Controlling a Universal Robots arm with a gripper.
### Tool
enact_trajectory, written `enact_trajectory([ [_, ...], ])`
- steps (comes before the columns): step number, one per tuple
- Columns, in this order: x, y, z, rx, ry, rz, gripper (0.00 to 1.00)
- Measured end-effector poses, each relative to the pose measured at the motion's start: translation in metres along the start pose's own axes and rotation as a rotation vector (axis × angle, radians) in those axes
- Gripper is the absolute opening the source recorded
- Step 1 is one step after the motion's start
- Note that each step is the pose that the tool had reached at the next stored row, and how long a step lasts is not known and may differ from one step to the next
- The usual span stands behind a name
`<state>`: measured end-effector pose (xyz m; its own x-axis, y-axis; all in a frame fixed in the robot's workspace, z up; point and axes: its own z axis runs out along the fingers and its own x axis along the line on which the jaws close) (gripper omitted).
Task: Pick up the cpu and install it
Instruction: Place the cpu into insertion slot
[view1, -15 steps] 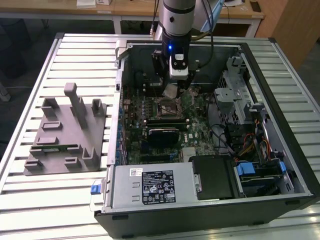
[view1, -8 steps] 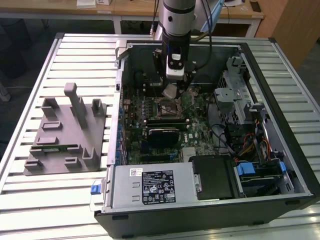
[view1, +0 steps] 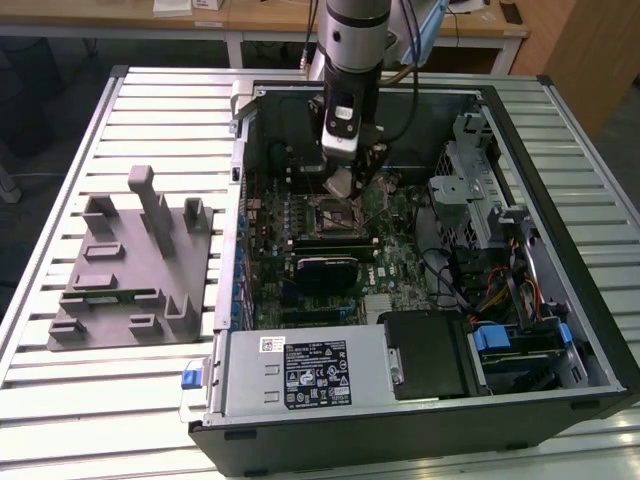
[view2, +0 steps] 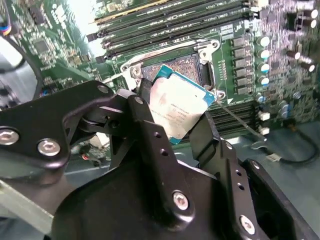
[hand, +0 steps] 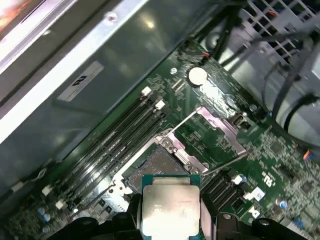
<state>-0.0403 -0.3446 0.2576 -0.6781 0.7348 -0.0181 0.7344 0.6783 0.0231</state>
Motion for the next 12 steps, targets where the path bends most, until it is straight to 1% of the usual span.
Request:
enact_trajectory([
  [12,0.0,0.0,0.0014,0.0039,-0.0051,0.219,0.55],
])
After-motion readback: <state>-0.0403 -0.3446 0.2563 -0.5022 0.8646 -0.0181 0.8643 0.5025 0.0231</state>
